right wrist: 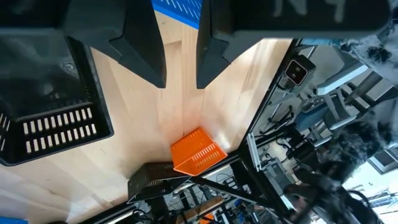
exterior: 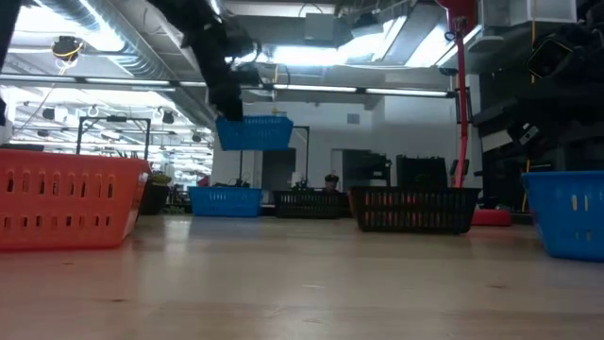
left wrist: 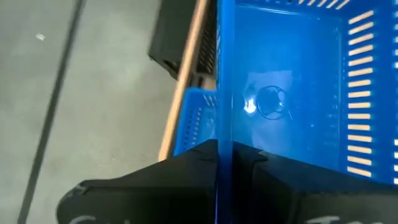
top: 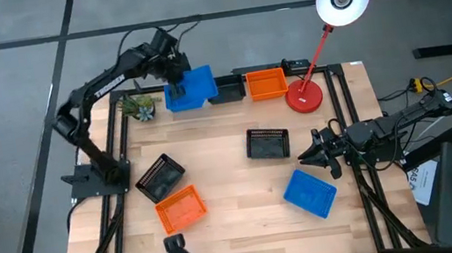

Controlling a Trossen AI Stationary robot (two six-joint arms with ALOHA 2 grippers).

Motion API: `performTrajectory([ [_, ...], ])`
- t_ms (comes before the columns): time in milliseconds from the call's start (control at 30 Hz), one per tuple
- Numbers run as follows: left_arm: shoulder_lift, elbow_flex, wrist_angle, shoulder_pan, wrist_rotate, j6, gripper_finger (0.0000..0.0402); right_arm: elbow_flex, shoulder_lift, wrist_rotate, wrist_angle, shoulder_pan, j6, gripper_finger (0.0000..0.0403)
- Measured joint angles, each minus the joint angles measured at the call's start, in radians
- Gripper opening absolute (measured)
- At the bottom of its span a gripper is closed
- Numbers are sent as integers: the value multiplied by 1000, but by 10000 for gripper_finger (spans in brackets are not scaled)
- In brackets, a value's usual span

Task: Stack baskets by color
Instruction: Stack the middle blue bin on top of the top blue bin

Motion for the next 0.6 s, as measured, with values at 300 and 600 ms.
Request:
performTrajectory([
  [300,117,0,-9,67,-75,71,0,0,0,0,0,0,1,88],
  [600,93,0,-105,167,-36,168,0,0,0,25,0,0,0,88],
])
